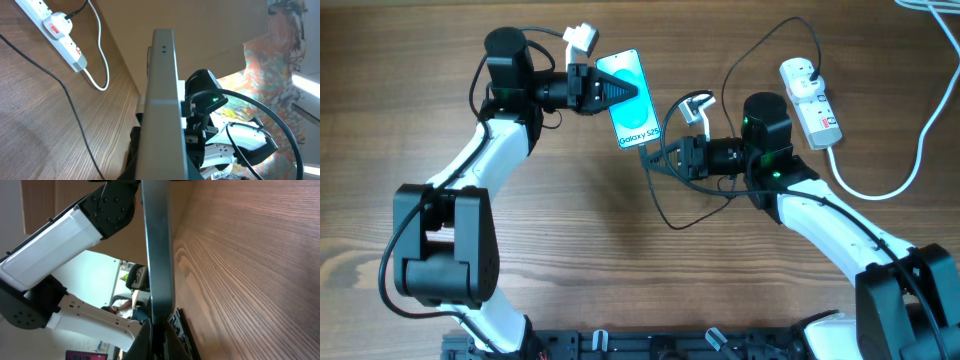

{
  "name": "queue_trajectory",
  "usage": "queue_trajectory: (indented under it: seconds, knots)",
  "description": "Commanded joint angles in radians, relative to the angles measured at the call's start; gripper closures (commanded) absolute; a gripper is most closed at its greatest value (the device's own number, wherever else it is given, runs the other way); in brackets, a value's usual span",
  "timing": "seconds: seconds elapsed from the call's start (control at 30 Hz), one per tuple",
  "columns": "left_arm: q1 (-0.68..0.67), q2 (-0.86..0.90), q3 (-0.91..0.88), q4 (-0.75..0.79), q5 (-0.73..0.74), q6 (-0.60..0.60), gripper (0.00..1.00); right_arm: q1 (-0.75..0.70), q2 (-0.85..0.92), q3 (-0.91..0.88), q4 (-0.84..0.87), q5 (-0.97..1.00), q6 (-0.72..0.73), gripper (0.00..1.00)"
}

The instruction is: Plug charger to phone and switch on socket

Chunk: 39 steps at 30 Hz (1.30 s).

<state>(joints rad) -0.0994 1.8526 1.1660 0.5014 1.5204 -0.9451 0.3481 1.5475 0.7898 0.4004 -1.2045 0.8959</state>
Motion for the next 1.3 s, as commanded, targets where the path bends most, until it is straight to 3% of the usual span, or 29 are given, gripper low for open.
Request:
queue_trajectory:
  seconds: [0.0, 0.4, 0.67, 1.27]
  knots:
    - [-0.018, -0.008, 0.010, -0.023, 0.057, -0.002, 0.96, -0.001, 0.008, 0.007, 0.043, 0.022, 0.006, 0.96]
    - [-0.069, -0.009, 0.005, -0.071, 0.058, 0.025, 0.96, -0.002, 0.008, 0.008, 0.061, 0.030, 0.005, 0.95]
    - [-0.069, -0.082, -0.121, -0.071, 0.058, 0.078, 0.96, -0.015, 0.008, 0.009, 0.063, 0.036, 0.014, 0.95]
    - [-0.124, -0.132, -0.187, -0.065, 0.058, 0.077, 0.96, -0.019, 0.008, 0.029, 0.078, 0.029, 0.025, 0.95]
